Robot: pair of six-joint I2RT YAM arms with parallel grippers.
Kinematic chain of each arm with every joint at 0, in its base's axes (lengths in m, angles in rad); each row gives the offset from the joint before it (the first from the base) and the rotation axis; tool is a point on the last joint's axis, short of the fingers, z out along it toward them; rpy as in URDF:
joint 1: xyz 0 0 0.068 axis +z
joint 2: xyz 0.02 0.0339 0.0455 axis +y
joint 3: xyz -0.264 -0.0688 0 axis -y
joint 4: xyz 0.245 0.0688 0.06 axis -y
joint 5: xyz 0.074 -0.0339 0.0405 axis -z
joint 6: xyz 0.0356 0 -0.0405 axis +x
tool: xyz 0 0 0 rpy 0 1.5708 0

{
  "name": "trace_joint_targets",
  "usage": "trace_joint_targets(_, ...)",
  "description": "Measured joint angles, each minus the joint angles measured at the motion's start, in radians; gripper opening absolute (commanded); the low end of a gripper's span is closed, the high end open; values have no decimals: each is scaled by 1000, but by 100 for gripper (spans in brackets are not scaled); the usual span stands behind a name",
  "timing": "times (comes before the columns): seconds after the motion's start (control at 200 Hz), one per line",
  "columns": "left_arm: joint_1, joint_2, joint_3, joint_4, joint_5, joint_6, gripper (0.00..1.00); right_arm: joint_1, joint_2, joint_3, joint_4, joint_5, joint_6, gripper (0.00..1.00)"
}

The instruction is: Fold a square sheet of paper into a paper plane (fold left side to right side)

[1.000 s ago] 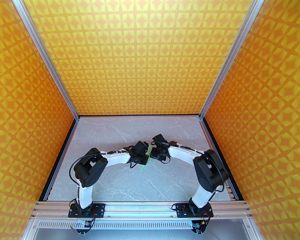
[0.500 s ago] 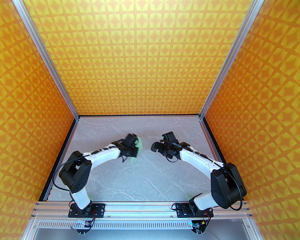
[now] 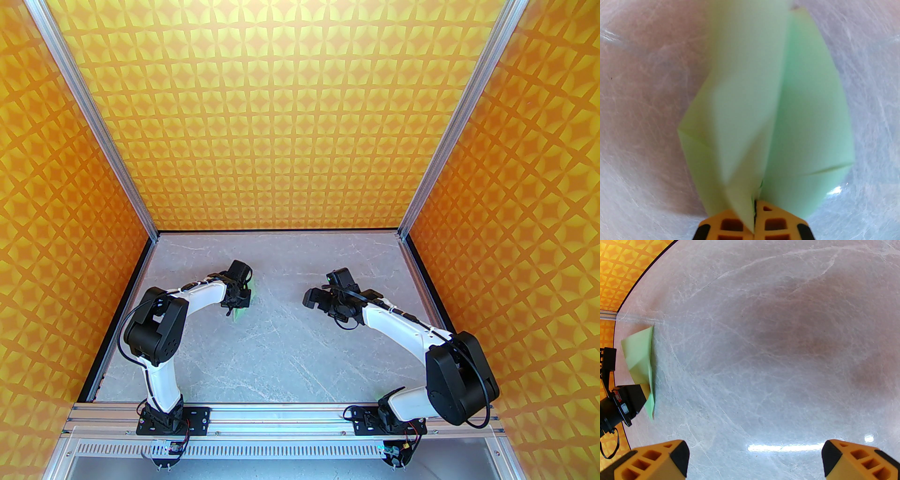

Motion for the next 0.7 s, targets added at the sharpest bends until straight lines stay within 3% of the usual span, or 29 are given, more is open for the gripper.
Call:
trace_joint_targets(0.13, 0, 0, 0, -1, 0, -3, 0, 0, 0, 0, 0, 0, 0, 99)
trace_joint_targets(0.43, 0, 1, -19, 24, 2, -6, 22, -2, 0, 0, 1, 0, 0, 99)
trace_joint_targets(0.7, -1, -8, -42, 60, 16, -8, 32, -2, 0, 0, 0, 0, 0, 99)
